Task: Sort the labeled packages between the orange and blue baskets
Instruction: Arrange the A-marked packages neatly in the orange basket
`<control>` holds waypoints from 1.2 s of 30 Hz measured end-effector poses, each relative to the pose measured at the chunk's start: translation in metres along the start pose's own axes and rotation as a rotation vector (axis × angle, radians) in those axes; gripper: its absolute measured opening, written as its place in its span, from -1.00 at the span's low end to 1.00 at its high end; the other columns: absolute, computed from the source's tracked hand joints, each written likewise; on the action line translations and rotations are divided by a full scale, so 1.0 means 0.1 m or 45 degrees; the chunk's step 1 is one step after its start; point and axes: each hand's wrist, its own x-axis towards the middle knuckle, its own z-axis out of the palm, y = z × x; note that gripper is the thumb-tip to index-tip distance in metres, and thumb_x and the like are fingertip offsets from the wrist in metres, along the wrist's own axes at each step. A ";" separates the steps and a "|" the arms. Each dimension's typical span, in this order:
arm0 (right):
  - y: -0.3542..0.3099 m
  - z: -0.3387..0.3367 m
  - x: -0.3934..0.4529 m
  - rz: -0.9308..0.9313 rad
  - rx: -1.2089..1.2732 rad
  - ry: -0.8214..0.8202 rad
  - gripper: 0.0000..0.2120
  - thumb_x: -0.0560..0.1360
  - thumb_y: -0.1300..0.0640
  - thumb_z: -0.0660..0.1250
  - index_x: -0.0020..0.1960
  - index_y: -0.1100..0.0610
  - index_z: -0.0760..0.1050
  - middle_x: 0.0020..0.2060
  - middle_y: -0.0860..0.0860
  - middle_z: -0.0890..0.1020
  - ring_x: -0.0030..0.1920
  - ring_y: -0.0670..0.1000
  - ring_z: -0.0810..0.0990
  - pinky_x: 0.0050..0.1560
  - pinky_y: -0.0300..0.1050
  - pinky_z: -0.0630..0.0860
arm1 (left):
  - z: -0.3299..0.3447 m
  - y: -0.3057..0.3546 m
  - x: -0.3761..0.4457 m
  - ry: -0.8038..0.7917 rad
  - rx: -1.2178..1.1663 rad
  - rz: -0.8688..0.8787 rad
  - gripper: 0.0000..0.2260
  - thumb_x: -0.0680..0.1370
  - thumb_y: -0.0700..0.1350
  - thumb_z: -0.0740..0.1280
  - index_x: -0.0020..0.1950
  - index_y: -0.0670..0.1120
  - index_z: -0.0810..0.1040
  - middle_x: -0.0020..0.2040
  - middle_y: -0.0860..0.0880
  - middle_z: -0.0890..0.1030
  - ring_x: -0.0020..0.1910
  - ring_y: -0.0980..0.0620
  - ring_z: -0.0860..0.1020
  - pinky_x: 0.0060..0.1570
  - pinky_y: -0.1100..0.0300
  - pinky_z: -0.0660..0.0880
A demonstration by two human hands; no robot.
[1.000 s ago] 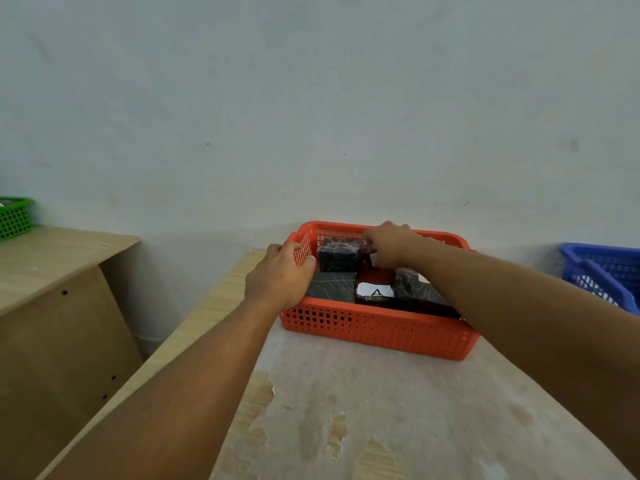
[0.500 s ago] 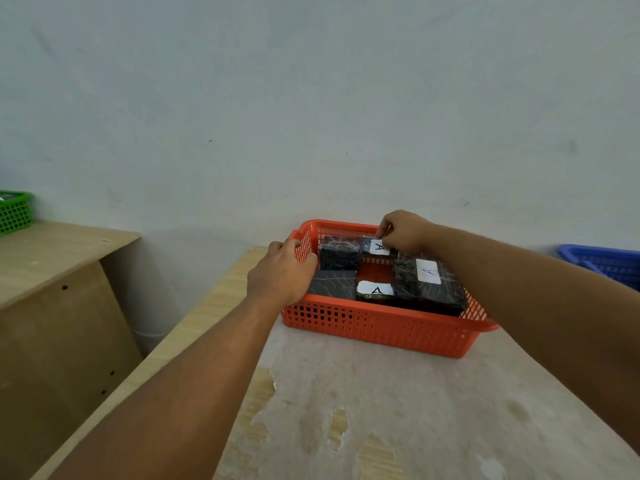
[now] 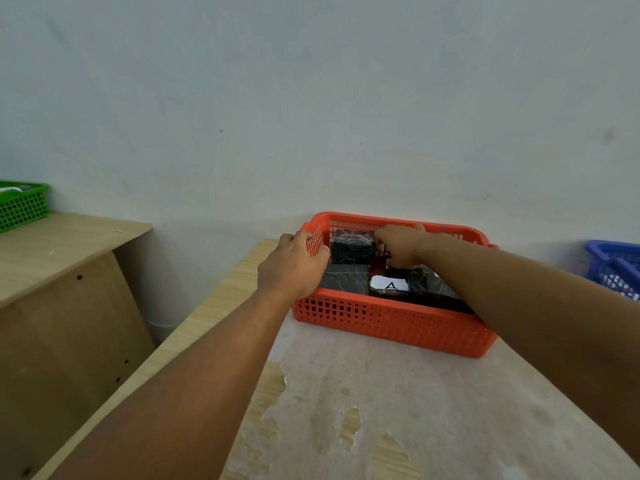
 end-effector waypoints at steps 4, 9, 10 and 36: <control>0.00 0.00 -0.01 0.043 -0.050 -0.047 -0.80 0.49 0.17 0.32 0.10 0.03 0.43 0.02 0.01 0.52 0.09 0.12 0.48 0.10 0.12 0.37 | 0.00 0.01 0.00 -0.005 0.011 -0.015 -0.44 0.50 0.33 0.02 0.44 0.13 0.28 0.37 -0.02 0.41 0.22 -0.08 0.48 -0.07 0.03 0.33; -0.06 -0.14 -0.02 -0.108 0.084 0.294 -0.77 0.49 0.18 0.31 0.14 0.06 0.45 0.08 0.07 0.56 0.04 0.13 0.56 0.01 0.06 0.55 | 0.00 0.02 -0.01 -0.002 -0.001 -0.008 -0.45 0.51 0.32 0.02 0.44 0.13 0.29 0.36 -0.01 0.42 0.20 -0.07 0.49 -0.07 0.04 0.34; -0.09 -0.15 -0.01 -0.190 0.103 0.322 -0.62 0.50 0.20 0.30 0.29 0.02 0.43 0.21 0.07 0.52 0.12 0.12 0.55 0.05 0.05 0.53 | 0.00 0.02 -0.01 0.002 0.000 -0.010 -0.45 0.51 0.32 0.02 0.43 0.13 0.29 0.35 -0.01 0.42 0.20 -0.07 0.49 -0.07 0.04 0.34; 0.24 -0.20 -0.18 -0.323 0.647 0.394 -0.09 0.27 0.02 0.58 0.47 -0.11 0.13 0.32 0.07 0.27 0.25 0.08 0.40 0.16 -0.13 0.48 | -0.01 0.03 -0.02 0.019 0.005 -0.019 -0.45 0.51 0.32 0.02 0.45 0.12 0.26 0.35 -0.02 0.44 0.19 -0.08 0.50 -0.06 0.00 0.40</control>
